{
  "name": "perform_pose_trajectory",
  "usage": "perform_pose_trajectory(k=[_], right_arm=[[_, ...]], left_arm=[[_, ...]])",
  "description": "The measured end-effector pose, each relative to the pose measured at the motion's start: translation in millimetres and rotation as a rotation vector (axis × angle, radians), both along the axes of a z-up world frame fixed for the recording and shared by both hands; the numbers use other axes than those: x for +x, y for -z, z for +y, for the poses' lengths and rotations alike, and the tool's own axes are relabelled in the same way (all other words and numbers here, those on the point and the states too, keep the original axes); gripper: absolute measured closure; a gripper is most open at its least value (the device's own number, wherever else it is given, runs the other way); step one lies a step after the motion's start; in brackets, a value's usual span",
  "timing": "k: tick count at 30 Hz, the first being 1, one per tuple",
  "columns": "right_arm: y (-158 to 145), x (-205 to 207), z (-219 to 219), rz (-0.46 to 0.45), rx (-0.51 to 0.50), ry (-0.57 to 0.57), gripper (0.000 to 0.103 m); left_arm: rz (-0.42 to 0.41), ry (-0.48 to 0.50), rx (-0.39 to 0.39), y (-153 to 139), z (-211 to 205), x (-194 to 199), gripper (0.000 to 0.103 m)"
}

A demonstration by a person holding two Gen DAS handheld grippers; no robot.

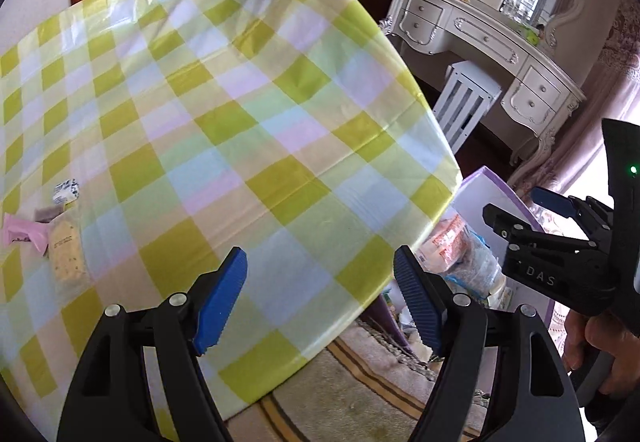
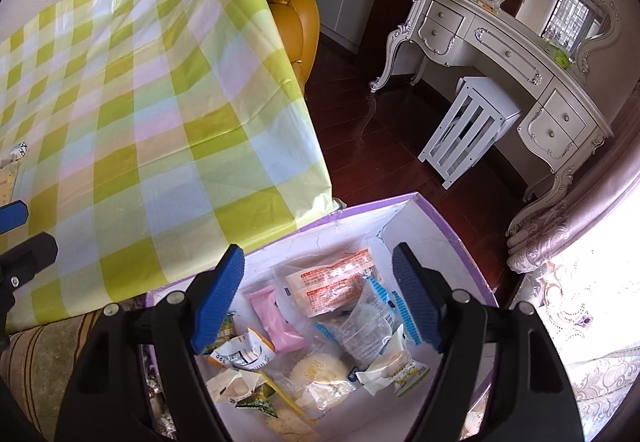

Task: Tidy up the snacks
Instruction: 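Move both tools back over the remaining snacks on the table, then grasp the pink wrapper with left gripper while right gripper grasps the clear oval-cookie bag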

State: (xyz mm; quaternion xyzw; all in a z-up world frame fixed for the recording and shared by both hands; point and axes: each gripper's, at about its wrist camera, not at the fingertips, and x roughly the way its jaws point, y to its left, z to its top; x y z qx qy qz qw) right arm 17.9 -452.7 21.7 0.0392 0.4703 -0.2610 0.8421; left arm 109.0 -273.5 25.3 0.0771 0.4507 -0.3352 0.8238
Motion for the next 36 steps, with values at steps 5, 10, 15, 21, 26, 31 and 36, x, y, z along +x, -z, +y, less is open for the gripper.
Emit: perform_pose_trajectory(k=[5,10,15,21,26,31,36], right_arm=[[-4,13,20,-0.019,0.036,-0.048,0.027],[-9,29,43,-0.04,0.061,-0.099,0.027],[-14,48,74,-0.061,0.095,-0.172,0.027],[-22,71,119,-0.083,0.114,-0.275,0.027],[-25,91,153,-0.113,0.164,-0.351,0.027],[-22,111,184,-0.118,0.2,-0.399,0.027],[-18,129,212,-0.117,0.217,-0.441,0.027]], left_arm=[[0.022,-0.139,-0.028,2,44,29,0.031],[0.03,-0.24,-0.058,2,86,50,0.033],[0.058,-0.382,-0.104,4,135,72,0.037],[0.143,-0.59,-0.192,16,208,99,0.046],[0.206,-0.689,-0.247,33,253,116,0.057],[0.219,-0.689,-0.261,43,260,132,0.062],[0.213,-0.647,-0.252,47,246,147,0.063]])
